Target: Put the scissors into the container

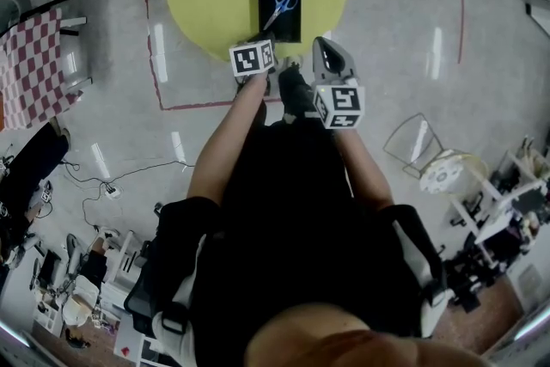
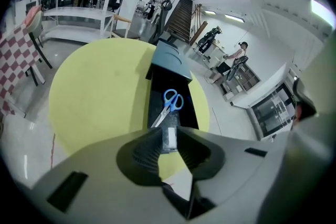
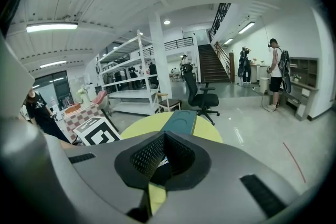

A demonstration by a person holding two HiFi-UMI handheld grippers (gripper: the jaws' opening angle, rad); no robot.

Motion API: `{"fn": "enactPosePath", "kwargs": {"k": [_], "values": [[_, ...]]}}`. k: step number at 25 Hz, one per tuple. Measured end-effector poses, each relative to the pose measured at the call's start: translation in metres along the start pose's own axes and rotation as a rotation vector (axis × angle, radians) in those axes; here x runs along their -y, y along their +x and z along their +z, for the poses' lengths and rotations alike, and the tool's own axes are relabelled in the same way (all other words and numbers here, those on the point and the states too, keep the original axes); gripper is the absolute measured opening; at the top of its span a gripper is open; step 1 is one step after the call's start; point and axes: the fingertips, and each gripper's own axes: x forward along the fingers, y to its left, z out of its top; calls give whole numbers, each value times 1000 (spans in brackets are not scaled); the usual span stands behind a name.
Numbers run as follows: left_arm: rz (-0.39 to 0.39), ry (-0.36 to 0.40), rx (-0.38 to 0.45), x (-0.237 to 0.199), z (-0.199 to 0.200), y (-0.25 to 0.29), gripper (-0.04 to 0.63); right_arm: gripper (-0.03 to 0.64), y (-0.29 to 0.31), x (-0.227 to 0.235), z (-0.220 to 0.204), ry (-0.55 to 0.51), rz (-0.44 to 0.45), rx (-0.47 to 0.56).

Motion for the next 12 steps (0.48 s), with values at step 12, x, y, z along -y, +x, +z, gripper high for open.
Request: {"fn": "enactPosePath", "kwargs": {"k": [12], "values": [[-19, 109, 238, -1, 62, -57, -3, -3, -2, -10, 23, -4, -12, 28]]}}
